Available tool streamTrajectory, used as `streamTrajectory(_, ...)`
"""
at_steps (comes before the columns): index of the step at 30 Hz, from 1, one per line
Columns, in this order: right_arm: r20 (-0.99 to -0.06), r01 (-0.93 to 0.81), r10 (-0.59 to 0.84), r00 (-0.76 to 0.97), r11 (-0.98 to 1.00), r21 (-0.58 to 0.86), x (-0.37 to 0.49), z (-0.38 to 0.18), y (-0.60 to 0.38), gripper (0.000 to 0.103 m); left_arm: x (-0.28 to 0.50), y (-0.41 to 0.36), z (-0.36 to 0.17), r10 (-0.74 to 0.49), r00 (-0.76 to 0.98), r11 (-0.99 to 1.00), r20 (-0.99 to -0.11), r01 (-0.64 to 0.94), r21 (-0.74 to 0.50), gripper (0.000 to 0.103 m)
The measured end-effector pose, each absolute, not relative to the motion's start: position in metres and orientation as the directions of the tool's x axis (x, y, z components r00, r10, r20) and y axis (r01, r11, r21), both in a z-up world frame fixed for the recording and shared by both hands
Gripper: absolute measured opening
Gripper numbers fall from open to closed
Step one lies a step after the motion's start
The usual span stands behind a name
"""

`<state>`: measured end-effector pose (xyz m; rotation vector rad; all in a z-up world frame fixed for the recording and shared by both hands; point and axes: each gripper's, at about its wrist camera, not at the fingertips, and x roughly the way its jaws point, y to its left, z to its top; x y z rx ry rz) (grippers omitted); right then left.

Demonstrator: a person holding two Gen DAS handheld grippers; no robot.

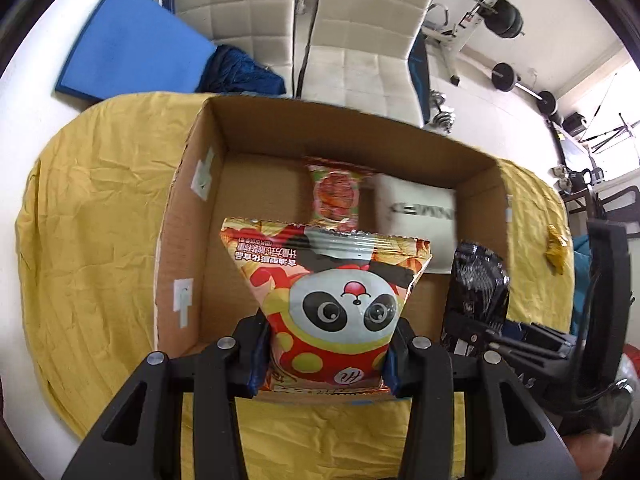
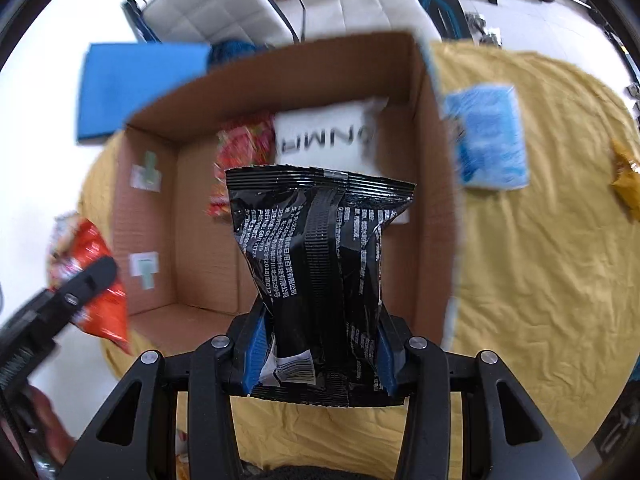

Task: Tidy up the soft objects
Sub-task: 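Carry the panda bag with the left tool while the right tool carries the black bag into the box, then open both tools to drop the panda and black bags in the box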

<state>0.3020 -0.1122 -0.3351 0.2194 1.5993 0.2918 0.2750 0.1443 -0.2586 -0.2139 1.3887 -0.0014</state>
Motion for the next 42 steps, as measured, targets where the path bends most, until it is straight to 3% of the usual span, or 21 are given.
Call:
streamTrajectory(9, -0.969, -0.048, 0.175, -0.177, 0.981, 0.186, 0.300, -0.421, -0.067, 0.047, 0.308, 0.185, -0.338, -0.124, 0.040, 0.981, -0.991, -0.144, -0.129, 0.041)
streamTrajectory(25, -0.969, -0.013, 0.146, -0.199, 0.988, 0.152, 0.302, -0.438, -0.060, 0.049, 0.383, 0.181, -0.391, -0.043, -0.039, 0.996, -0.998, -0.085, -0.040, 0.042)
streamTrajectory(30, -0.965, 0.015, 0.152, -0.214, 0.988, 0.152, 0.309, -0.438, -0.065, 0.050, 0.389, 0.182, -0.402, -0.040, -0.086, 0.996, -0.996, -0.087, -0.032, 0.049)
streamTrajectory(34, -0.967, 0.022, 0.147, -0.208, 0.989, 0.145, 0.311, -0.430, -0.068, 0.056, 0.387, 0.186, -0.398, -0.067, -0.084, 0.992, -0.994, -0.108, -0.058, 0.051)
streamTrajectory(42, -0.977, 0.007, 0.163, -0.140, 0.986, 0.164, 0.314, -0.391, -0.067, 0.072, 0.372, 0.183, -0.365, -0.086, -0.047, 0.993, -0.995, -0.078, -0.083, 0.065)
